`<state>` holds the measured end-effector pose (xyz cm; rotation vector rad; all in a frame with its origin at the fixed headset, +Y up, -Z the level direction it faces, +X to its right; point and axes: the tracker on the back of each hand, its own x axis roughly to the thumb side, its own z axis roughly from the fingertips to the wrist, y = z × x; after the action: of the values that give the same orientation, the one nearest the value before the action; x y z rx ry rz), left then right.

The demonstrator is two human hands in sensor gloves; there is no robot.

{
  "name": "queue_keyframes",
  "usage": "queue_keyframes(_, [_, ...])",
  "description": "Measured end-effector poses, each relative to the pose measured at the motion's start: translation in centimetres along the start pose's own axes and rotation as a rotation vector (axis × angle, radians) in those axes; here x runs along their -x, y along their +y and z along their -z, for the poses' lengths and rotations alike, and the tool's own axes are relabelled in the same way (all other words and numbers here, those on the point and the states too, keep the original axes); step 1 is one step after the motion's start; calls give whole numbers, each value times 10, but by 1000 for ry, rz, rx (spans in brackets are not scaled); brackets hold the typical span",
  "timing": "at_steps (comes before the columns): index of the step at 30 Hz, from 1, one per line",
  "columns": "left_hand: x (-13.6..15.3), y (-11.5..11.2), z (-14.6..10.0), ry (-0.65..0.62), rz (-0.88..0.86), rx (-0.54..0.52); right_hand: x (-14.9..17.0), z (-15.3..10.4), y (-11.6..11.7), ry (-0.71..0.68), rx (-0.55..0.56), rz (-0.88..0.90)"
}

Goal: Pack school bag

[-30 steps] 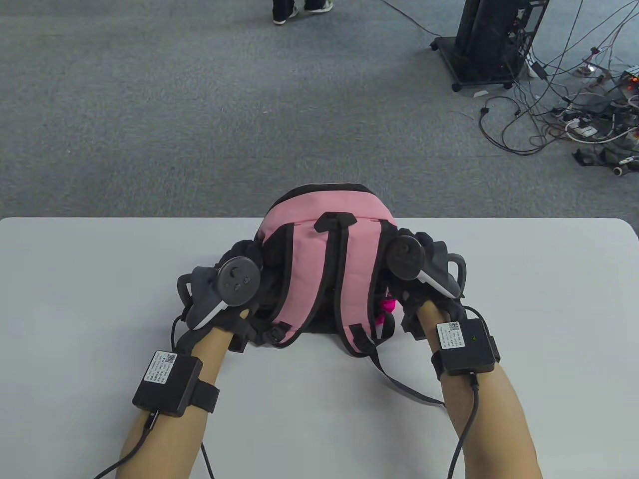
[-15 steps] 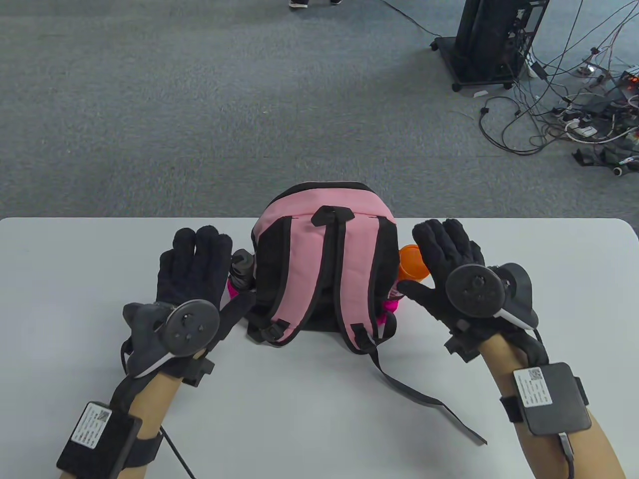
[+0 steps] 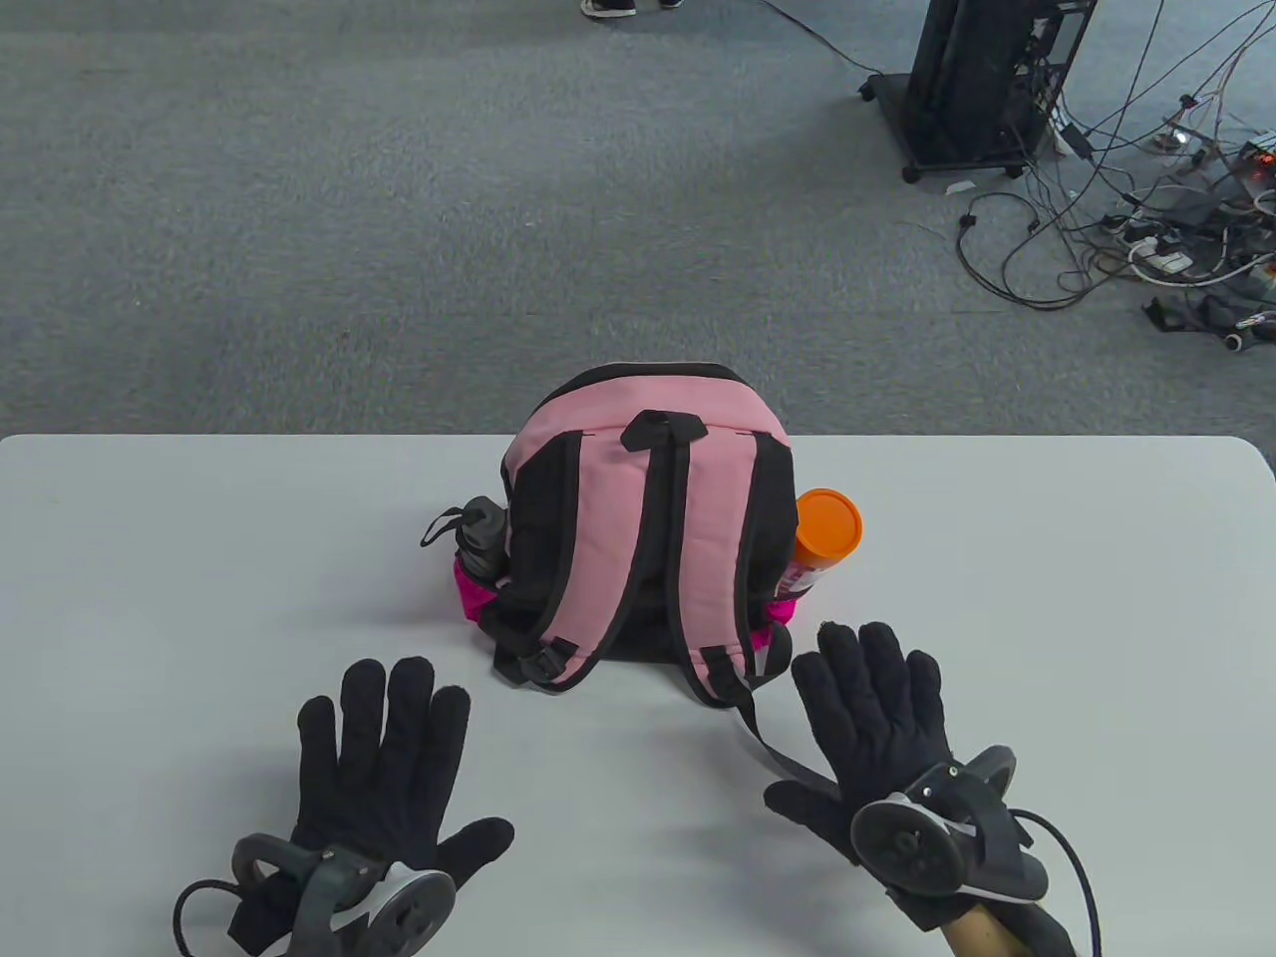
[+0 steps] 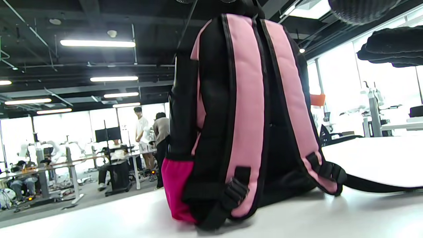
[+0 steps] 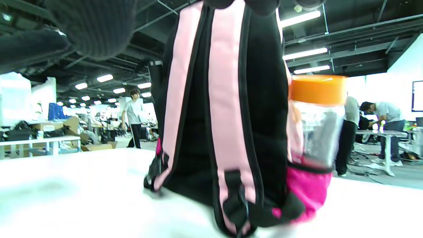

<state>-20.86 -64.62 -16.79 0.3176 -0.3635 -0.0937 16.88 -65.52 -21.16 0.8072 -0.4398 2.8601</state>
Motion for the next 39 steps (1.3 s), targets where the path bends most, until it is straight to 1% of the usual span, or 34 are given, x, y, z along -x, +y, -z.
queue_keyframes(1, [-1, -6, -2, 3, 0, 4, -1, -3, 8, 6, -4, 2])
queue_keyframes(2, [-5, -16, -4, 3, -11, -22, -1, -6, 16, 15, -6, 1])
queue_keyframes(3, [-6, -19, -4, -5, -13, -35, -1, -7, 19, 19, -9, 2])
queue_keyframes(4, [-9, -29, -4, -14, -14, -52, -1, -9, 29, 35, -12, 17])
queue_keyframes(5, [-10, -35, -3, -16, -9, -51, -2, -10, 35, 39, -17, 28])
queue_keyframes(7, [-10, -51, 2, -22, 6, 0, -3, -13, 51, 48, -18, 31])
queue_keyframes(8, [-10, -55, 3, -25, 2, 13, -4, -13, 55, 48, -28, 21])
queue_keyframes(9, [-8, -68, 5, -18, -6, 43, -5, -14, 63, 42, -93, -16])
queue_keyframes(10, [-6, -77, 6, -16, -6, 75, -5, -16, 68, 34, -119, -53])
queue_keyframes(12, [-1, -89, 5, -6, -14, 146, -4, -20, 78, 26, -134, -90])
queue_keyframes(14, [2, -96, 4, -1, -20, 177, -1, -22, 84, 43, -183, -74])
queue_keyframes(16, [4, -100, 4, 12, -17, 195, 1, -22, 85, 64, -192, -61])
queue_keyframes(20, [8, -103, 5, 26, -27, 196, 5, -22, 86, 85, -180, -68])
queue_keyframes(29, [7, -104, 5, 34, -15, 230, 7, -23, 88, 113, -204, -59])
queue_keyframes(39, [8, -106, 5, 38, -19, 239, 9, -23, 93, 134, -226, -72])
